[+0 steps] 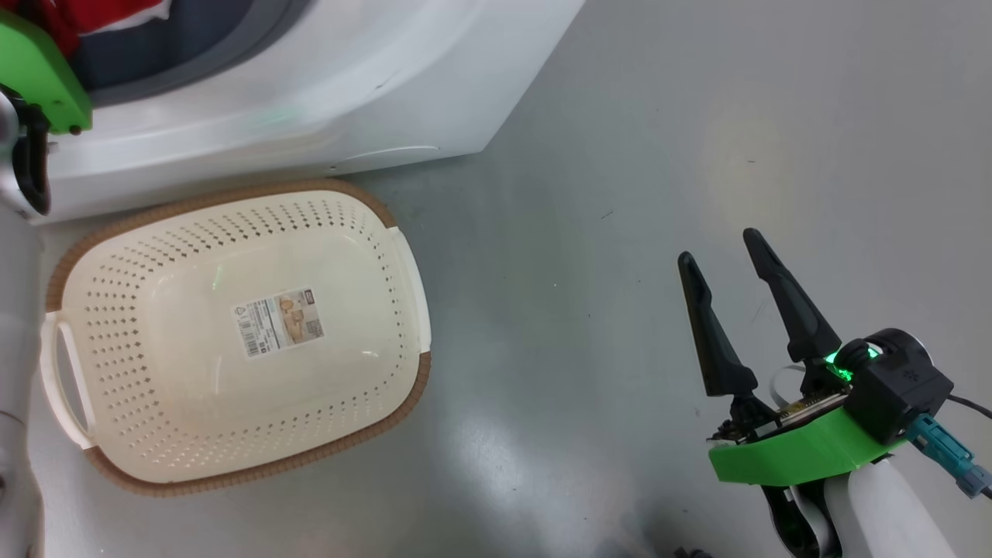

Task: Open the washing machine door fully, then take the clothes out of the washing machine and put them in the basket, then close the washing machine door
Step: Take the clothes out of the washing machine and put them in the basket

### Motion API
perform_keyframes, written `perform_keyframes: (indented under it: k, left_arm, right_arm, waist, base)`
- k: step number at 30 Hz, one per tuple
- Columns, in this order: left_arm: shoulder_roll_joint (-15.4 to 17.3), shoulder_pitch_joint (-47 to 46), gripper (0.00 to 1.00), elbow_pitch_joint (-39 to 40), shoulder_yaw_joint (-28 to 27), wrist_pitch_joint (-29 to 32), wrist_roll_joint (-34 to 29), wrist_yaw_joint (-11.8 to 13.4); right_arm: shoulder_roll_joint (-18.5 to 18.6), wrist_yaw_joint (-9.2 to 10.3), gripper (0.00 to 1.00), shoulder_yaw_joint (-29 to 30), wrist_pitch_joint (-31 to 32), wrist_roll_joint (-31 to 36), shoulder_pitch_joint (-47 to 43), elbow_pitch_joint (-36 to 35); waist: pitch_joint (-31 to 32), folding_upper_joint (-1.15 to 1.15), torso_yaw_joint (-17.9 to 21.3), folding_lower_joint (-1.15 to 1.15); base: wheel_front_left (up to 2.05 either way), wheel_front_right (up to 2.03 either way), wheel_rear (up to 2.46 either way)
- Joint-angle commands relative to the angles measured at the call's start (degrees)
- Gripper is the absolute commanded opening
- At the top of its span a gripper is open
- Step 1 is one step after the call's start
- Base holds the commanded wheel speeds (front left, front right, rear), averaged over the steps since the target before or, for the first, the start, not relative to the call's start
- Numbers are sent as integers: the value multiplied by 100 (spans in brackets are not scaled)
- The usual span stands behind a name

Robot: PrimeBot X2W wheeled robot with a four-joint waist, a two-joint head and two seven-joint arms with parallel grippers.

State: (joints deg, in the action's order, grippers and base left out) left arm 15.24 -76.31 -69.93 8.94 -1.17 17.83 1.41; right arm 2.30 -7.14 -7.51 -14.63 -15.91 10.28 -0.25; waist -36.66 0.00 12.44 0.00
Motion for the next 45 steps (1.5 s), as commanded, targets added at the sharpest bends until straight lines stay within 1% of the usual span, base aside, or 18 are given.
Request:
perform_keyframes:
  k: [1, 6, 10, 14, 17, 22, 26, 31, 36, 45]
  left_arm:
    - [271, -134, 0, 129, -15, -53, 10, -118]
    - [250, -259, 0, 167, 85, -187, -35, -129]
    - [296, -329, 0, 177, 347, -212, -275, -59]
    - [326, -380, 0, 85, 544, -77, -416, -28]
    - [345, -392, 0, 52, 605, -67, -445, -12]
    - [353, -438, 0, 94, 703, -215, -497, 42]
    - [321, -433, 0, 141, 720, -359, -462, 43]
    - [239, -275, 0, 291, 628, -679, -257, -26]
    - [210, -126, 0, 407, 585, -851, -152, -64]
    - [124, 348, 0, 913, 529, -1164, 26, -63]
  right_arm:
    - [57, -35, 100, -93, -37, 35, 19, -108]
    - [57, -35, 100, -93, -37, 31, 15, -100]
    - [57, -35, 100, -86, -37, 17, 3, -88]
    - [57, -35, 100, -123, -37, -9, 0, -87]
    - [57, -35, 100, -124, -37, -20, 6, -85]
    - [57, -35, 100, -91, -37, -23, 1, -69]
    - [57, -35, 100, -89, -37, -26, 6, -39]
    - [57, -35, 100, -39, -37, 13, -7, -25]
    - [57, -35, 100, -44, -37, 23, -12, -33]
    - [57, -35, 100, -18, -37, 47, -15, 2]
  waist:
    - [4, 0, -1, 0]
    - [18, 0, 0, 0]
    - [34, 0, 4, 0]
    - [45, 0, 25, 0]
    - [40, 0, 39, 0]
    - [44, 0, 23, 0]
    - [90, 0, -27, 0]
    - [186, 0, -153, 0]
    - [237, 0, -217, 0]
    - [406, 0, -356, 0]
  base:
    - [0, 0, 0]
    - [0, 0, 0]
    - [0, 0, 0]
    - [0, 0, 0]
    - [0, 0, 0]
    - [0, 0, 0]
    - [0, 0, 0]
    - [0, 0, 0]
    - [0, 0, 0]
    - [0, 0, 0]
